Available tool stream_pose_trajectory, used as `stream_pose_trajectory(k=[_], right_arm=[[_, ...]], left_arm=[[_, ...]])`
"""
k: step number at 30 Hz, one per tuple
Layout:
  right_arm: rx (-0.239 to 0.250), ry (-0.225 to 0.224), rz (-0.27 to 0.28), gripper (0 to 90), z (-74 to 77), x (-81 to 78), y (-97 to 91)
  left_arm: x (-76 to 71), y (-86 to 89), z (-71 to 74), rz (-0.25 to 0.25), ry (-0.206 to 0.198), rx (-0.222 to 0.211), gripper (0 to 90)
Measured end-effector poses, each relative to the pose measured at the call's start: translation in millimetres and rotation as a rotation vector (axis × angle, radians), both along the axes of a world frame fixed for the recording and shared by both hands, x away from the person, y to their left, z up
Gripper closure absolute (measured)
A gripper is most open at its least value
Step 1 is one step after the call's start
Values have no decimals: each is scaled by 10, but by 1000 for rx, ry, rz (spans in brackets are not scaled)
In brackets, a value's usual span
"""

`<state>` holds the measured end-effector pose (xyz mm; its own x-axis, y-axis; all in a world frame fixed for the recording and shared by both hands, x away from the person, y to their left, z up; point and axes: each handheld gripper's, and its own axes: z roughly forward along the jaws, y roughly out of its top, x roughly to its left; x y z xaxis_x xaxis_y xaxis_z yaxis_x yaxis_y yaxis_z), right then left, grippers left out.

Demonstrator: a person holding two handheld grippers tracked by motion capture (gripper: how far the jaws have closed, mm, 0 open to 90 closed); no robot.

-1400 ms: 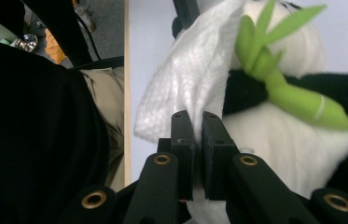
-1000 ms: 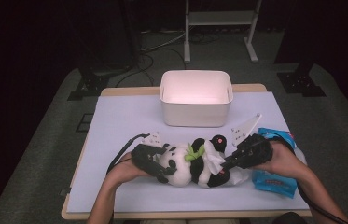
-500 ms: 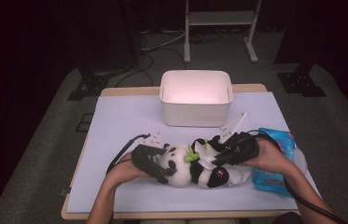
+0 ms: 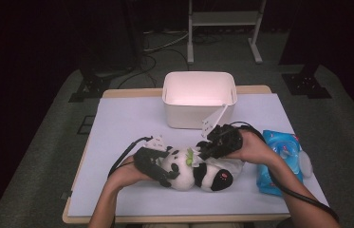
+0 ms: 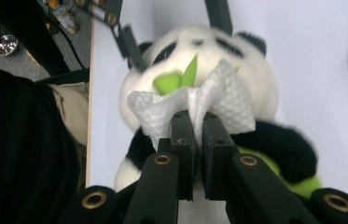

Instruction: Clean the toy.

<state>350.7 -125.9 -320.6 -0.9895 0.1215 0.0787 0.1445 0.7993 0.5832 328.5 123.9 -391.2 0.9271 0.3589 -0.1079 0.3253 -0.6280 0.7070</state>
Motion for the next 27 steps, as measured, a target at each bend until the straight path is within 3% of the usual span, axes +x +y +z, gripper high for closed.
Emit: stream_pose_trajectory(k=[7, 12, 17, 21, 27], right_arm=[[-7, -11, 19, 843, 64, 99, 237], [-23, -13, 36, 842, 25, 122, 348], [1, 22, 20, 844, -82, 129, 294], [-10, 22, 23, 853, -147, 70, 286], [13, 26, 15, 856, -206, 11, 222]], left_arm=[[-4, 2, -2, -1, -3, 2, 160], [-5, 5, -3, -6, -4, 2, 160], [-10, 5, 9, -13, -5, 3, 158], [-23, 14, 35, -23, -6, 4, 159], [-47, -4, 77, -30, -18, 11, 160]])
